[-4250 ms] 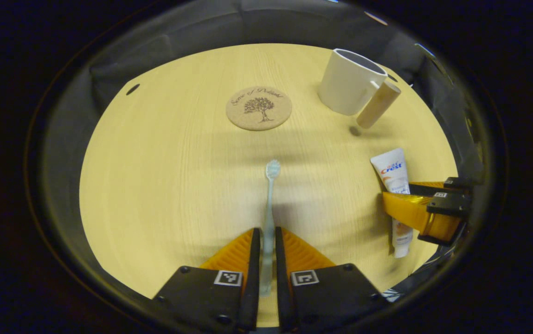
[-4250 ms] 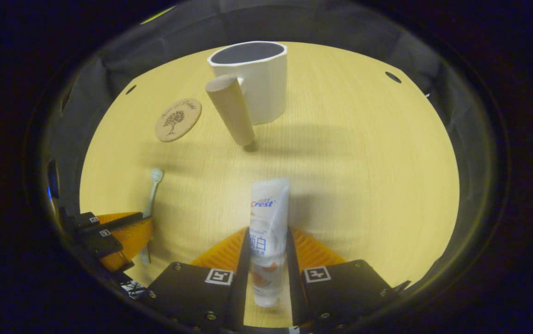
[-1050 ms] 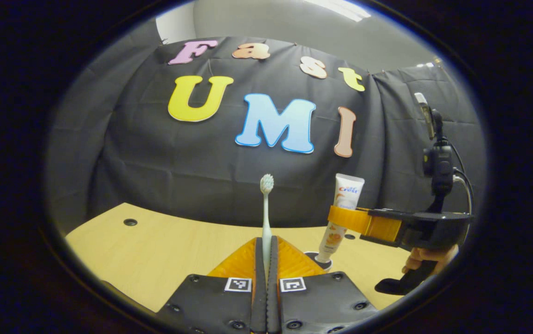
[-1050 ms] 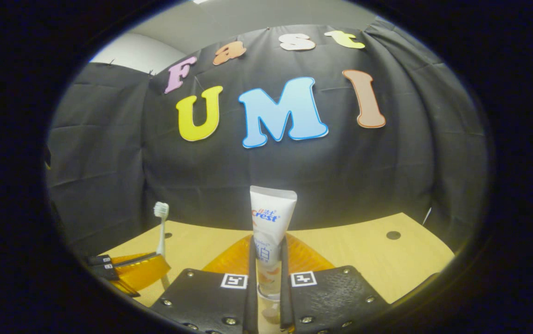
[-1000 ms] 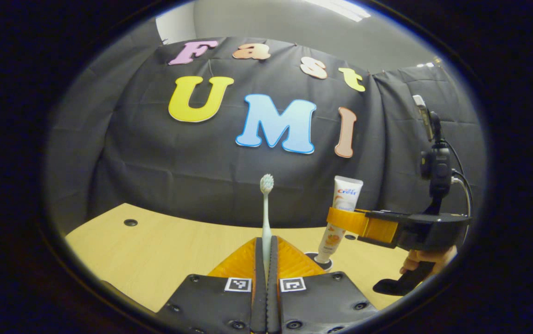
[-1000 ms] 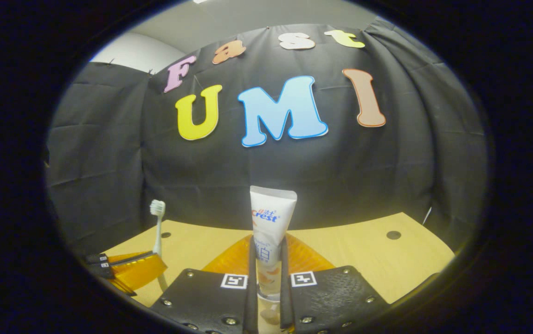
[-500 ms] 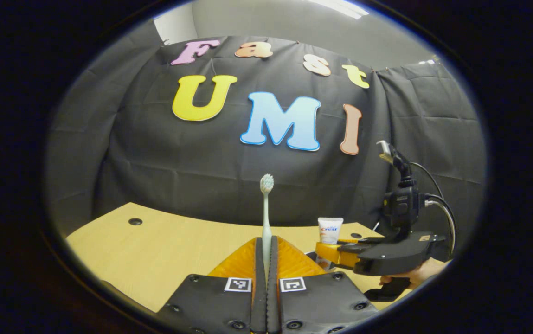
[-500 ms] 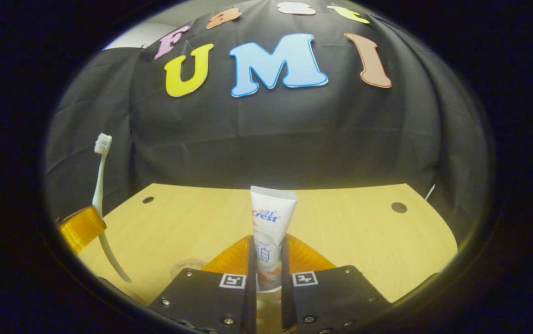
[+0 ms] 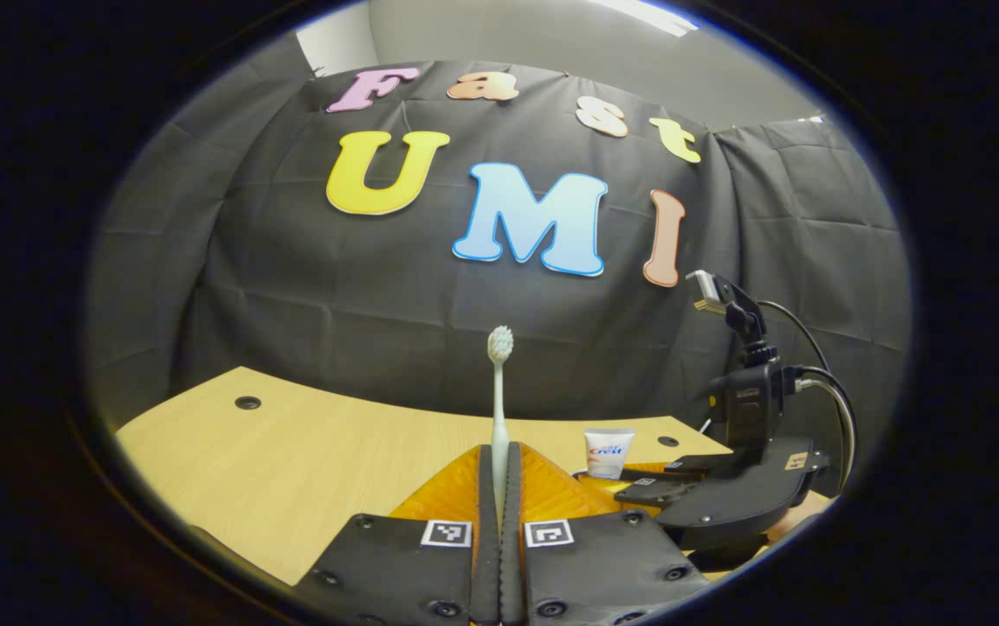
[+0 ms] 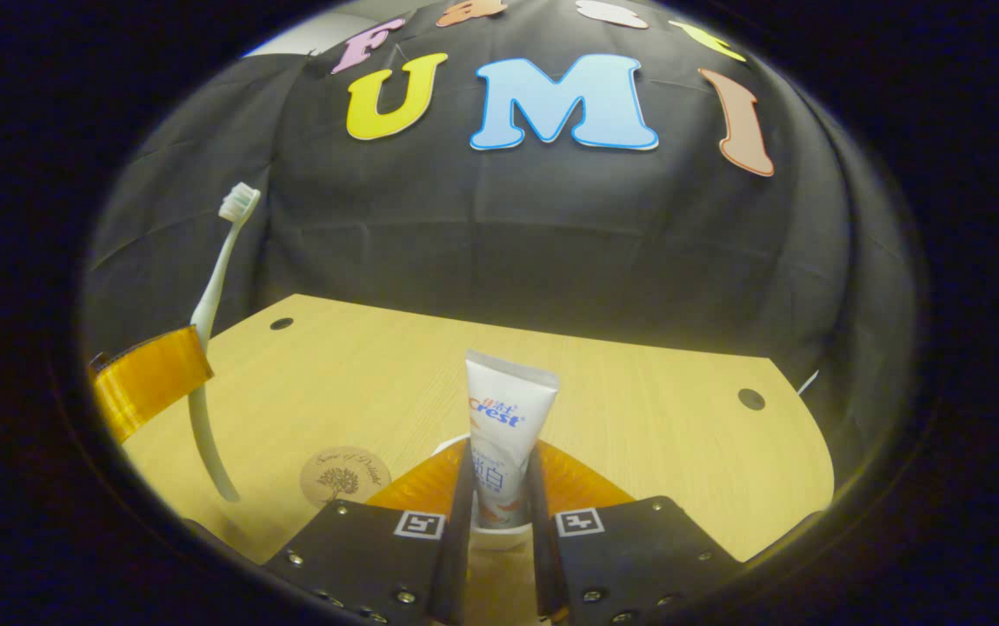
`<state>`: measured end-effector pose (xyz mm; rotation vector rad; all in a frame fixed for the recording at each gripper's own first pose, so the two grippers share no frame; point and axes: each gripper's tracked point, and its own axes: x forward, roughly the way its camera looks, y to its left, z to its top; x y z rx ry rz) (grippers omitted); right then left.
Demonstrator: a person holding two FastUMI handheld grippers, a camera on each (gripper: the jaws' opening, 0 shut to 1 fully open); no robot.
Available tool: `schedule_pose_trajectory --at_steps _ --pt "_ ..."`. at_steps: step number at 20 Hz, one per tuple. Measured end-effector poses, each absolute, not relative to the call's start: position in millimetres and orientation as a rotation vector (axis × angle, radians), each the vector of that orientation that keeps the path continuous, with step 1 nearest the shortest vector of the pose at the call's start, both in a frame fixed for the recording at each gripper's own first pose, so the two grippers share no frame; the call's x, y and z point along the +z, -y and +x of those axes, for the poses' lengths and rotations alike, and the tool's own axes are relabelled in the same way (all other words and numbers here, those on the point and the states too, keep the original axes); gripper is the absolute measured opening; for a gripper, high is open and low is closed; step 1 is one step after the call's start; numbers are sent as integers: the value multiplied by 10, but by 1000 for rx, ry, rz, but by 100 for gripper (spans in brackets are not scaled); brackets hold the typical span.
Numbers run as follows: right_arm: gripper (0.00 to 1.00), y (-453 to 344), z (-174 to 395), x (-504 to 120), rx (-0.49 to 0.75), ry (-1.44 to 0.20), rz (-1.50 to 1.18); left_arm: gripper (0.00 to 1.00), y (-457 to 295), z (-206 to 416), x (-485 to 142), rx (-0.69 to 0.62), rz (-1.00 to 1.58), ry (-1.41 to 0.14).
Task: Put the toothbrush and toothpaste on the desktop into the cup, then pick up the cup and place it on the coaster on the desktop.
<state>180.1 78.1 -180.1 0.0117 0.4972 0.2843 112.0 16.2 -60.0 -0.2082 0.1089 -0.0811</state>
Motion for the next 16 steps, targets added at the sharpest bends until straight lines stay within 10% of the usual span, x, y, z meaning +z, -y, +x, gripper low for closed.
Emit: schedule_pose_trajectory --at_steps 10,16 --pt "77 -465 1672 -1027 271 -344 151 8 81 1454 -546 -126 -300 -36" --pt "89 65 1420 -776 190 -294 223 8 356 1752 -401 -196 -337 45"
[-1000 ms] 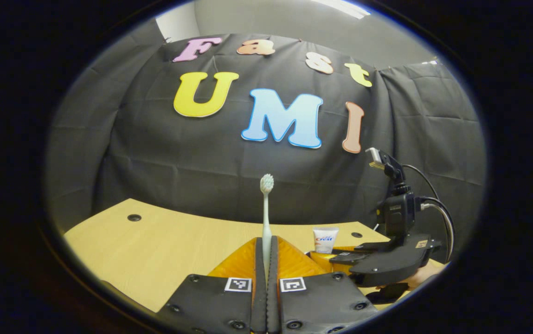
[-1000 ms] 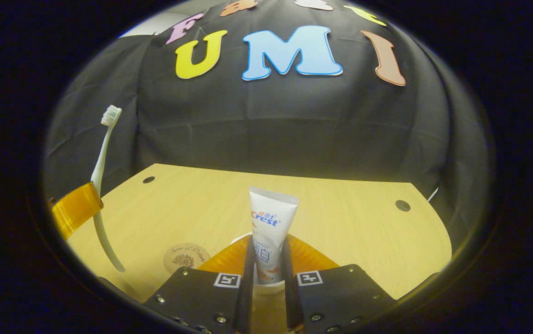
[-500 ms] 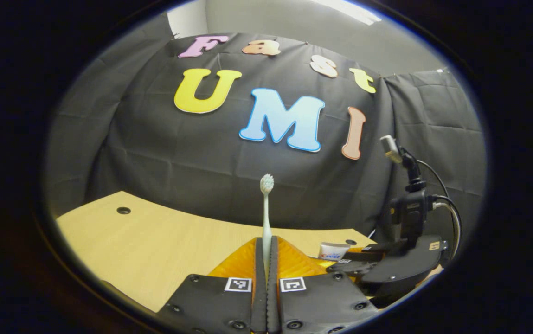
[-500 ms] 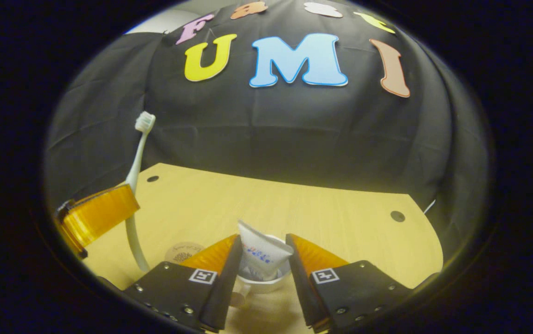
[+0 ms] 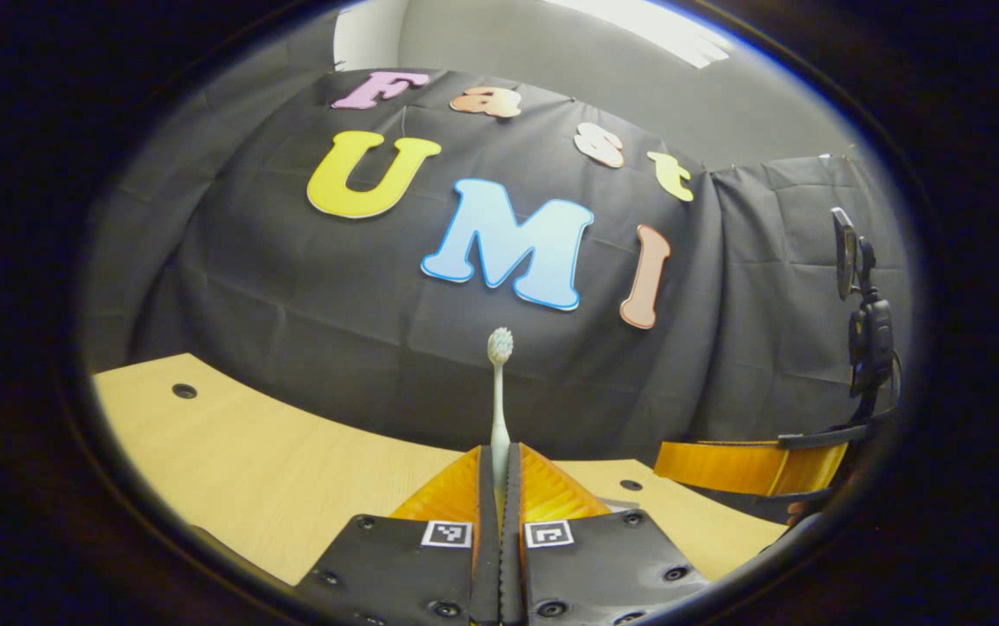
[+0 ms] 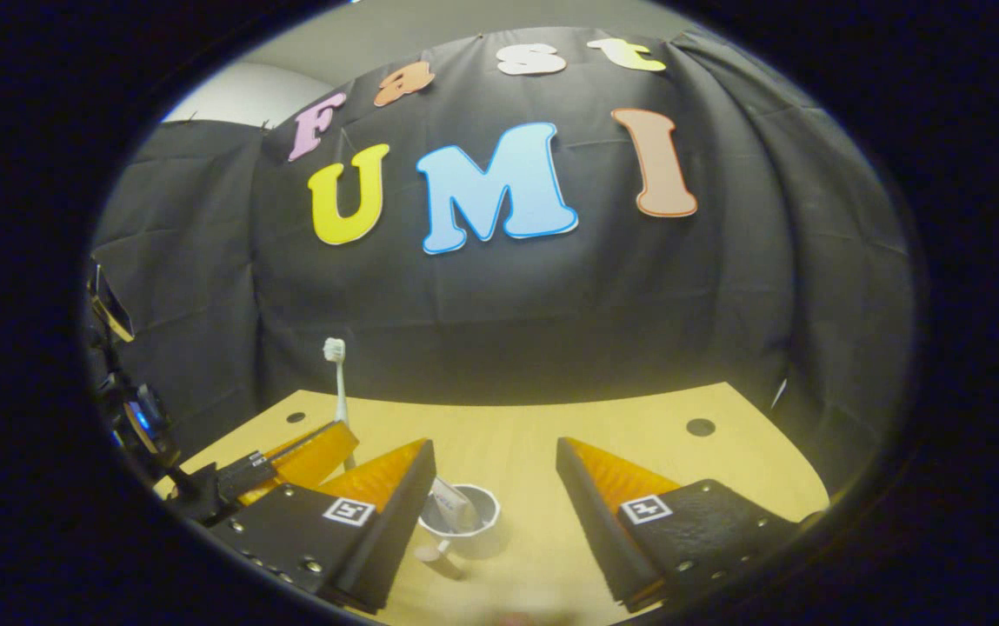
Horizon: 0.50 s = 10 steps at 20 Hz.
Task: Put the toothbrush and toothpaste on the desktop into the cup, then pick up the cup and place it on the coaster on the desktop.
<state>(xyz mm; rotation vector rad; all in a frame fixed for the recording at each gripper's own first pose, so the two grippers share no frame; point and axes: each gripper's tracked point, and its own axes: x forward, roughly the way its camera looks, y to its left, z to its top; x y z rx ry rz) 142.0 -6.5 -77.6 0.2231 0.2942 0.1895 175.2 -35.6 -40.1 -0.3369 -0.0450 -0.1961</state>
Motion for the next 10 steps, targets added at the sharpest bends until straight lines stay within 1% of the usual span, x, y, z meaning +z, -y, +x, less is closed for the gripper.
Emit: schedule_pose_trajectory --at_steps 1,5,6,10 --pt "96 125 1389 -807 182 -307 232 8 415 1808 -411 -208 -348 49" --pt "96 298 1212 -997 173 -371 266 7 589 1995 -556 -217 -342 37" --pt "96 324 1188 -1046 173 -384 271 8 625 2014 -555 -219 -337 42" --pt "96 379 1171 -1177 180 -425 277 8 746 2136 -638 -226 -332 38"
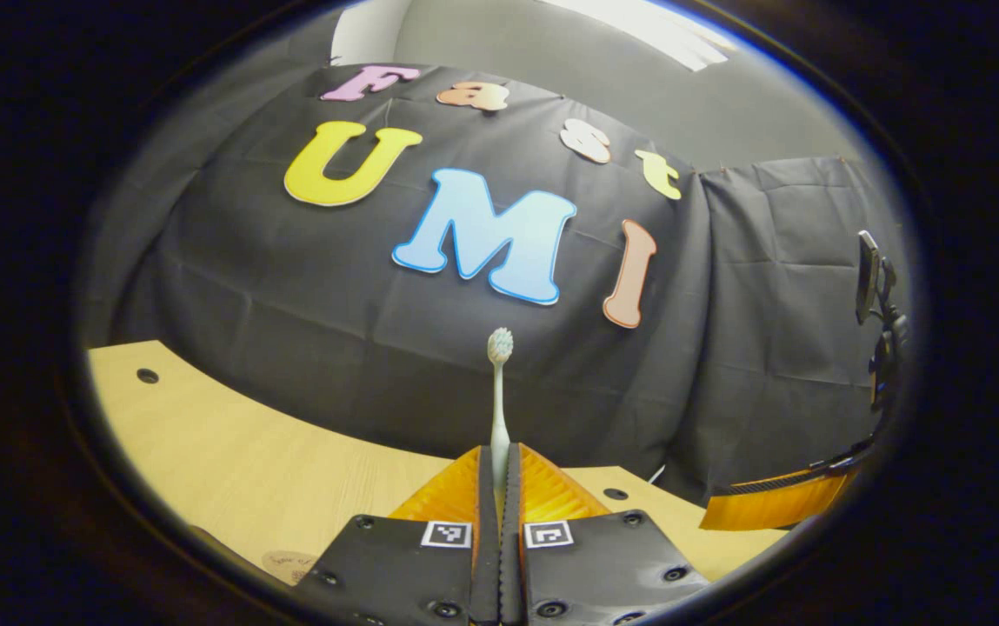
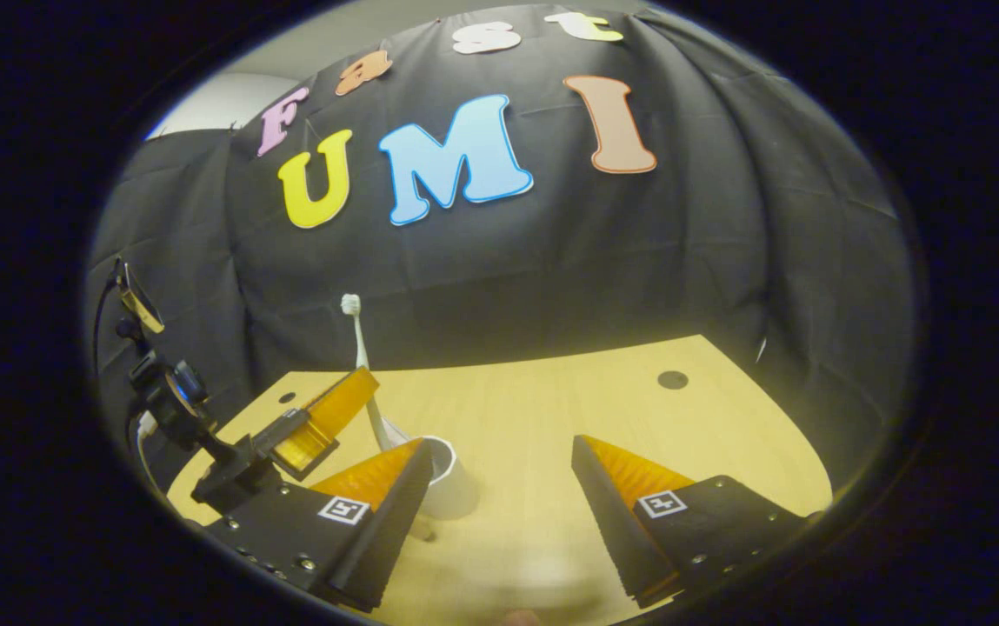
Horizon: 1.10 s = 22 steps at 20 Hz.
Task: Put the toothbrush and toothpaste on the desktop into the cup, then pick up the cup and place it on the coaster on the desktop.
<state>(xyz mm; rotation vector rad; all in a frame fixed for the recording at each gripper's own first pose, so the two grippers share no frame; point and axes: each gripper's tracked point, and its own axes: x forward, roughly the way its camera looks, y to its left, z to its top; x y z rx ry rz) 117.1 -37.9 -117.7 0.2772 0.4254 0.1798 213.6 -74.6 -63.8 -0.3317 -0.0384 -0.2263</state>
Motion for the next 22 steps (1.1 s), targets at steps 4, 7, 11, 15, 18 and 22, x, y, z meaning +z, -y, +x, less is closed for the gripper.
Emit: schedule_pose_trajectory --at_steps 4,7,11,15,18,22 --pt "96 369 1210 -1173 192 -424 300 8 754 2194 -818 -215 -338 6" --pt "96 284 1216 -1152 217 -434 343 8 756 2212 -997 -195 -321 -34" --pt "96 255 1244 -1112 224 -422 327 13 743 2180 -1062 -187 -327 -60" --pt "96 275 1233 -1100 230 -420 293 20 765 2118 -980 -186 -325 -58" --pt "96 284 1215 -1094 228 -417 276 41 765 2055 -928 -171 -298 -69" --pt "96 267 1130 -1176 215 -455 211 72 681 1825 -809 -150 -277 -94"
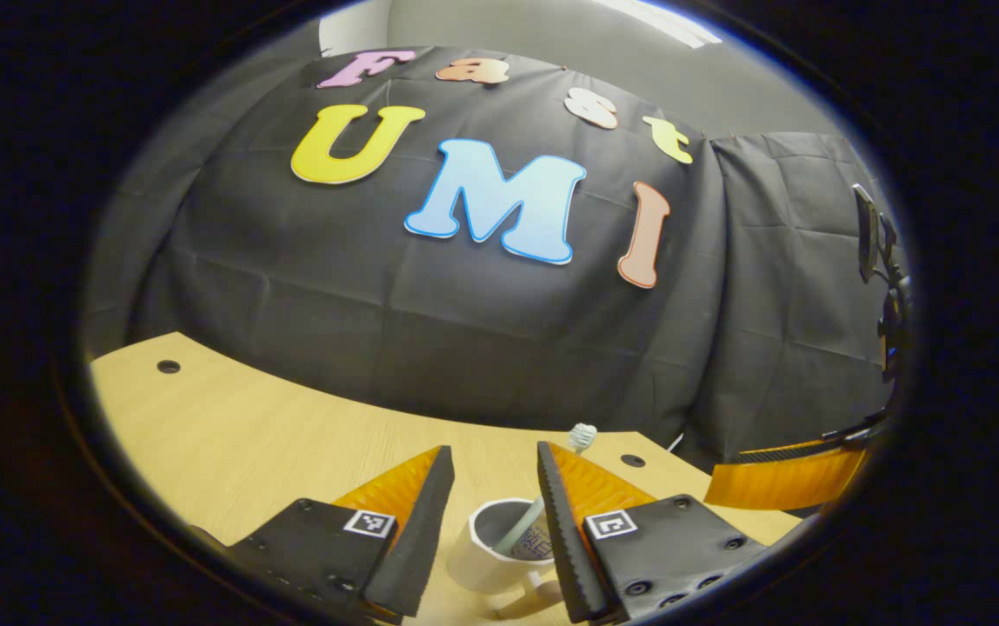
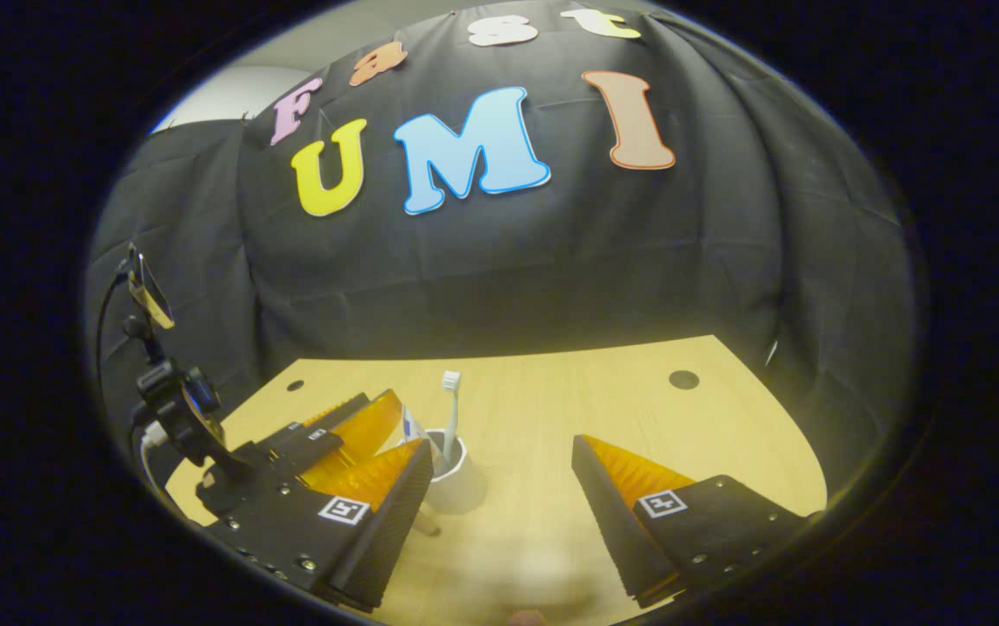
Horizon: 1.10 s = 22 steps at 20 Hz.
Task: Put the toothbrush and toothpaste on the desktop into the cup, then pick up the cup and place it on the coaster on the desktop.
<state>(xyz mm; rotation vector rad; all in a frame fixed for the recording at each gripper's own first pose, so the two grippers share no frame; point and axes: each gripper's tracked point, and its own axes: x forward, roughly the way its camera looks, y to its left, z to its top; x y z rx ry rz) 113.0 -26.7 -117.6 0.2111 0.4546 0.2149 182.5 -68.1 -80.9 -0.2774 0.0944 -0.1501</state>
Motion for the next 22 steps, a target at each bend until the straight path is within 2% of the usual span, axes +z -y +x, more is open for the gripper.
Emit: schedule_pose_trajectory --at_steps 1,2,5,6,7,9,11,15,22 --pt "96 249 1103 -1185 213 -463 195 69 657 1768 -768 -150 -267 -99" --pt "96 236 1082 -1201 203 -471 175 71 634 1719 -736 -146 -253 -104" --pt "96 206 1068 -1258 179 -501 123 86 546 1564 -638 -138 -196 -119" --pt "96 182 1056 -1258 178 -506 114 80 513 1509 -592 -138 -183 -121" --pt "96 164 1067 -1255 175 -509 107 86 480 1458 -568 -136 -170 -129" --pt "96 102 1092 -1282 177 -527 99 86 412 1381 -558 -124 -144 -148" --pt "96 8 1109 -1285 186 -551 112 99 380 1320 -562 -124 -122 -176" --pt "96 -218 1144 -1326 184 -621 106 99 262 1211 -521 -123 -114 -201" --pt "96 -539 1076 -1694 181 -850 121 97 -47 1079 -573 -77 -119 -252"
